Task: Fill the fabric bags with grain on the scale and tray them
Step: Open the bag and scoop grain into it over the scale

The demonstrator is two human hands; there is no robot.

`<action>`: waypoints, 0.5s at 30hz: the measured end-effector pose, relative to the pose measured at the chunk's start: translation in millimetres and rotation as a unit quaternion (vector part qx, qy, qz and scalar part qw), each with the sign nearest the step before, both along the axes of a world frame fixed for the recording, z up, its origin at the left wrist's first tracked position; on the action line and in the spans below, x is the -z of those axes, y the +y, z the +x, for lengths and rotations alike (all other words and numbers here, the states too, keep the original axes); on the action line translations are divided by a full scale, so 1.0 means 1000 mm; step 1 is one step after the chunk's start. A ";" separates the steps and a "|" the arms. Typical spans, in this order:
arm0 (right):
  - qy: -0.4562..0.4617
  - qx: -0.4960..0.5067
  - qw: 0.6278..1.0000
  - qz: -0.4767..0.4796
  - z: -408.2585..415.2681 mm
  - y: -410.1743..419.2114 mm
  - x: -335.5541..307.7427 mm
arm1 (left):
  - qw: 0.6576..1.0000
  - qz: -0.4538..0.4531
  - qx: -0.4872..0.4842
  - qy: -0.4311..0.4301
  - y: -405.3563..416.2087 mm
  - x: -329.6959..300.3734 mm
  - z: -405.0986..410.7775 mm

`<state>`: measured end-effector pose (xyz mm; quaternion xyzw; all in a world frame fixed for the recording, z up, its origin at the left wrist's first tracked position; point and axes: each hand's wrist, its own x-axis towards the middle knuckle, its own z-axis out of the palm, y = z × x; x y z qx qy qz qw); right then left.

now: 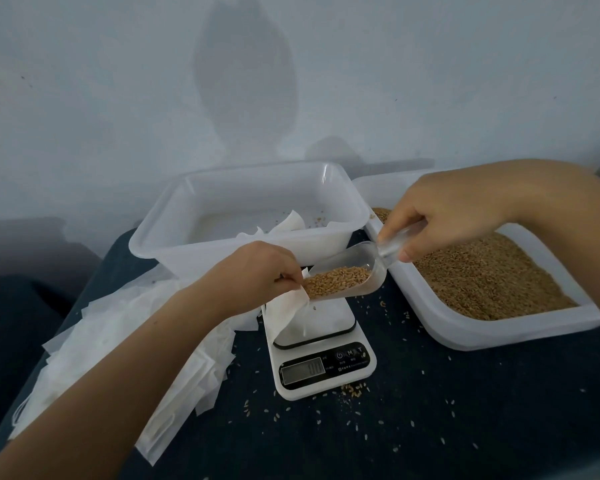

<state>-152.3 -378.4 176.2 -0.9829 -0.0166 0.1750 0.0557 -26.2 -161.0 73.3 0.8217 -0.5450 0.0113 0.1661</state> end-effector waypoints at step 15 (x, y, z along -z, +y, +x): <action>0.008 0.007 0.999 -0.033 0.001 0.006 -0.009 | 1.000 -0.011 0.001 0.004 0.000 -0.001 -0.003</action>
